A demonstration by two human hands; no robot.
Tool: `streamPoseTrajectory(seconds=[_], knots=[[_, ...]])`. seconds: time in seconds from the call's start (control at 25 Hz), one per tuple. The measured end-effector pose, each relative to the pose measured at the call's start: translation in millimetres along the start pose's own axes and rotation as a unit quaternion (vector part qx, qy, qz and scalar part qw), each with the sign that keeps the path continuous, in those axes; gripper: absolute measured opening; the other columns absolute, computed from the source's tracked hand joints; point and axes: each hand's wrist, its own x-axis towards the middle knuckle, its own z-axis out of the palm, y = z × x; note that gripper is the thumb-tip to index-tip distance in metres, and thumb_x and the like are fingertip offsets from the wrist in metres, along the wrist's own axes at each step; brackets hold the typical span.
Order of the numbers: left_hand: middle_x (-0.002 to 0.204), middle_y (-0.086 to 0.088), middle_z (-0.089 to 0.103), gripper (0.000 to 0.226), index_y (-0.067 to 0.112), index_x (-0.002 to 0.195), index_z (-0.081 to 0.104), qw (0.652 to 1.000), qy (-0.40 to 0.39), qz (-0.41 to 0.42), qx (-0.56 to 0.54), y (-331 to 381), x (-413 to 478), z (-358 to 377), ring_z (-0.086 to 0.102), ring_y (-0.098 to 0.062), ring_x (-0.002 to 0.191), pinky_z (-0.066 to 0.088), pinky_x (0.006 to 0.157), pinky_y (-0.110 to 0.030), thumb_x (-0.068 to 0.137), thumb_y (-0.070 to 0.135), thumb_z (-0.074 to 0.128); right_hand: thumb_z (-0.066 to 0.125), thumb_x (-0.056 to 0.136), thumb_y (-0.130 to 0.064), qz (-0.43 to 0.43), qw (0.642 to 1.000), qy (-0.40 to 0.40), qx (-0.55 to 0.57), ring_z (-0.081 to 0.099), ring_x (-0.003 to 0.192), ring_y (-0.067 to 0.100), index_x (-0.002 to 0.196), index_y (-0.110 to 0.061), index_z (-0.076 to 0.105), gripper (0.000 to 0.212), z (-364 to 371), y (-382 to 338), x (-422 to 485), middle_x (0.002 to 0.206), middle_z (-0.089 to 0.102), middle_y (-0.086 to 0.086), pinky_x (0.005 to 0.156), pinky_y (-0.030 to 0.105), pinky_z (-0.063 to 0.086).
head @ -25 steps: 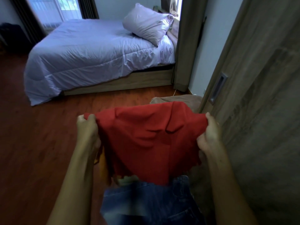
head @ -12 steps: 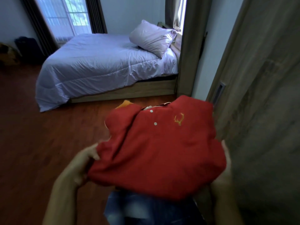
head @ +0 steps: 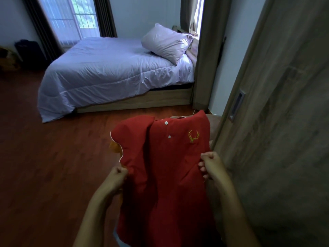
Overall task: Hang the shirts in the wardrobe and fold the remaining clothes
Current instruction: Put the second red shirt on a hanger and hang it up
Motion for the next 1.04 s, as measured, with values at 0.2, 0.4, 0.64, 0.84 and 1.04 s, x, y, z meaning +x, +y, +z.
streamPoseTrajectory(seconds=[0.2,0.4,0.64,0.84,1.04], knots=[[0.083,-0.002,0.052,0.019,0.012,0.112,0.047,1.000,0.010,0.022,-0.007,7.2,-4.8,-0.5,0.044,-0.012,0.066,0.030,0.053,-0.024,0.093,0.013,0.050,0.055,0.091,-0.024,-0.221,0.970,0.092,-0.051,0.060,0.093,0.019,0.101,-0.020,0.058,0.011,16.7,-66.8,5.0,0.099,0.063,0.002,0.081,0.032,0.048],[0.103,-0.012,0.059,0.018,0.008,0.110,0.052,0.991,0.069,0.107,-0.030,21.8,-6.4,-4.4,0.053,-0.014,0.073,0.042,0.051,-0.015,0.092,0.005,0.049,0.059,0.088,-0.038,-0.240,0.921,0.085,-0.295,0.047,0.118,0.033,0.113,-0.011,0.061,0.037,35.4,-132.0,41.2,0.124,0.054,0.015,0.099,0.041,0.042],[0.097,-0.013,0.065,0.021,0.008,0.110,0.056,0.968,0.086,0.228,-0.066,43.9,-3.6,-5.0,0.058,-0.007,0.066,0.044,0.050,-0.010,0.089,0.003,0.051,0.060,0.089,-0.021,-0.172,0.868,0.039,-0.465,0.044,0.124,0.039,0.120,-0.006,0.055,0.035,52.6,-158.2,75.1,0.130,0.053,0.020,0.097,0.041,0.039],[0.092,-0.009,0.070,0.023,0.009,0.105,0.058,0.953,0.078,0.278,-0.088,59.6,11.4,-4.0,0.063,-0.017,0.073,0.047,0.064,-0.023,0.090,-0.003,0.045,0.052,0.092,-0.015,-0.262,0.897,0.045,-0.353,0.059,0.098,0.031,0.097,-0.012,0.066,0.014,63.8,-136.8,98.7,0.109,0.062,0.015,0.085,0.036,0.044],[0.090,-0.002,0.071,0.023,0.025,0.094,0.061,0.933,0.091,0.341,-0.076,86.0,25.0,0.8,0.064,-0.017,0.079,0.047,0.070,-0.028,0.084,0.005,0.054,0.043,0.092,0.002,-0.250,0.955,0.036,0.156,0.064,0.080,0.015,0.078,-0.020,0.056,0.029,46.4,-132.9,78.1,0.083,0.070,0.001,0.074,0.031,0.051]])
